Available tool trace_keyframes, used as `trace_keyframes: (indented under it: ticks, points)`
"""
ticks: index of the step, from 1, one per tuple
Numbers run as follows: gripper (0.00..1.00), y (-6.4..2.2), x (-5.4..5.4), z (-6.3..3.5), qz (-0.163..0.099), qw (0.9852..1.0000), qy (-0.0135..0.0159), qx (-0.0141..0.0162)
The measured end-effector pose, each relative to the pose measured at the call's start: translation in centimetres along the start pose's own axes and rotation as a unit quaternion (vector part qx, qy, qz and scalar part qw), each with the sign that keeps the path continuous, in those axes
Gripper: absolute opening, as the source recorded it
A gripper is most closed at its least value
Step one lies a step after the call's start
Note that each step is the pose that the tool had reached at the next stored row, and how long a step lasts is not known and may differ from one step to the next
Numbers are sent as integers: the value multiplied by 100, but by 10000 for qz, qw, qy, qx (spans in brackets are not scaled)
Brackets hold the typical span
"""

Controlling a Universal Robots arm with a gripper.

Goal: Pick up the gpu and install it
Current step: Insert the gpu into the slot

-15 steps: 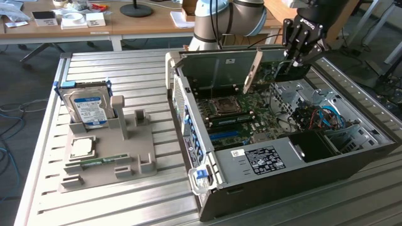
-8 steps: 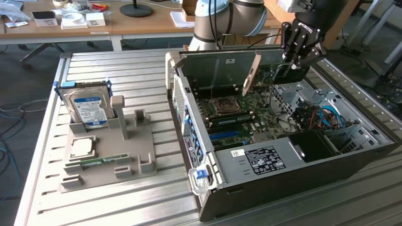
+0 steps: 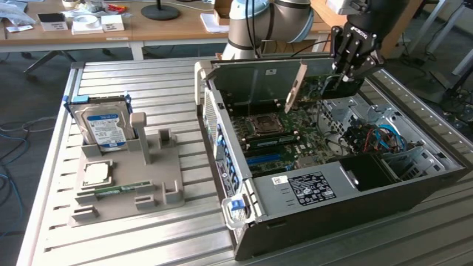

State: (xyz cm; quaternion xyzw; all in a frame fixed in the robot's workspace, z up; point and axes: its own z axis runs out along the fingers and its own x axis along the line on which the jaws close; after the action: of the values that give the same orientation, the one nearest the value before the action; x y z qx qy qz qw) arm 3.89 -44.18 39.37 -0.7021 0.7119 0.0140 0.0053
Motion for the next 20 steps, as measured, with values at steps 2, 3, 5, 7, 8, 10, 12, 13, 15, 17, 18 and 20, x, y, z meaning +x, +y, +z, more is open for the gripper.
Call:
trace_keyframes:
  ticks: [2,3,5,7,8,10,12,13,15,17,18,20]
  points:
    - [27,22,0,3,-1,10000,-1,0]
    - [27,40,0,3,-1,10000,0,0]
    - [27,80,1,5,-1,10000,0,0]
    - [27,118,2,7,-1,10000,1,0]
    - [27,131,2,7,-1,10000,1,0]
    - [27,134,2,7,-1,10000,1,0]
    - [27,134,2,8,-1,10000,1,0]
    - [27,134,2,7,-2,10000,1,0]
    - [27,134,2,7,-2,10000,1,0]
    - [27,136,2,8,-1,10000,1,0]
    - [27,142,2,8,0,10000,0,0]
    - [27,170,2,9,-1,10000,0,0]
